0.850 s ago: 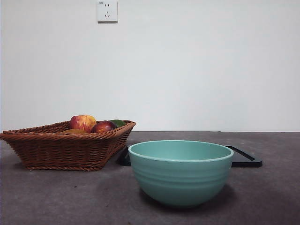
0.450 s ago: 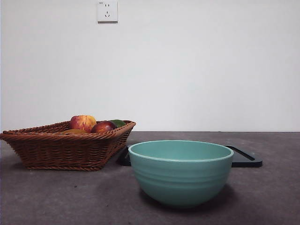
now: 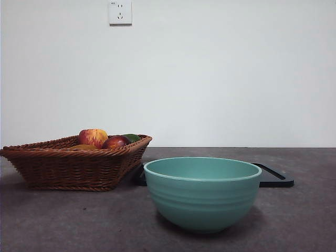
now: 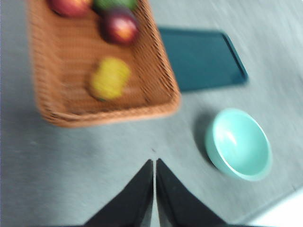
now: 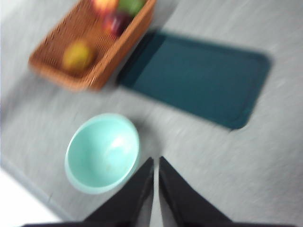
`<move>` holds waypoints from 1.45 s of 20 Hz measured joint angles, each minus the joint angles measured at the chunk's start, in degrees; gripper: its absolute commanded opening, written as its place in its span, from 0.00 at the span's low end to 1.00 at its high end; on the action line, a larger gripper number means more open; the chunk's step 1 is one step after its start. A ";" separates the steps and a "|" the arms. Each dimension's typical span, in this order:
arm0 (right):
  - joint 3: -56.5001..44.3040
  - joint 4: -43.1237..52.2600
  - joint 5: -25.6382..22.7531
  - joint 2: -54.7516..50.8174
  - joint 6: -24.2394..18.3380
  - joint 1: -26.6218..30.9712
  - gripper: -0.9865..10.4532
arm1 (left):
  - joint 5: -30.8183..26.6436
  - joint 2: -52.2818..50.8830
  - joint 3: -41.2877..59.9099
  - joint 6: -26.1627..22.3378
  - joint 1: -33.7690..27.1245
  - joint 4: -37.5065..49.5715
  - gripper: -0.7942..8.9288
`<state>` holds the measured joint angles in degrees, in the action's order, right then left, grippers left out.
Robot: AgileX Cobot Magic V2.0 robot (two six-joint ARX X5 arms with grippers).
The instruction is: Pick up the wifruite, put it on the bowl, pick up the plate, put it on desk
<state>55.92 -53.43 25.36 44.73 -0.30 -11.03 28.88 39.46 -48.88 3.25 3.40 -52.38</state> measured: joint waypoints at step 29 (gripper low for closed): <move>0.22 -2.73 0.00 2.34 -2.73 -5.49 0.47 | -1.73 5.77 -5.25 -1.90 5.22 1.29 0.56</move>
<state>56.14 -56.16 25.36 47.07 -3.03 -16.51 27.16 45.23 -54.13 1.34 8.62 -51.09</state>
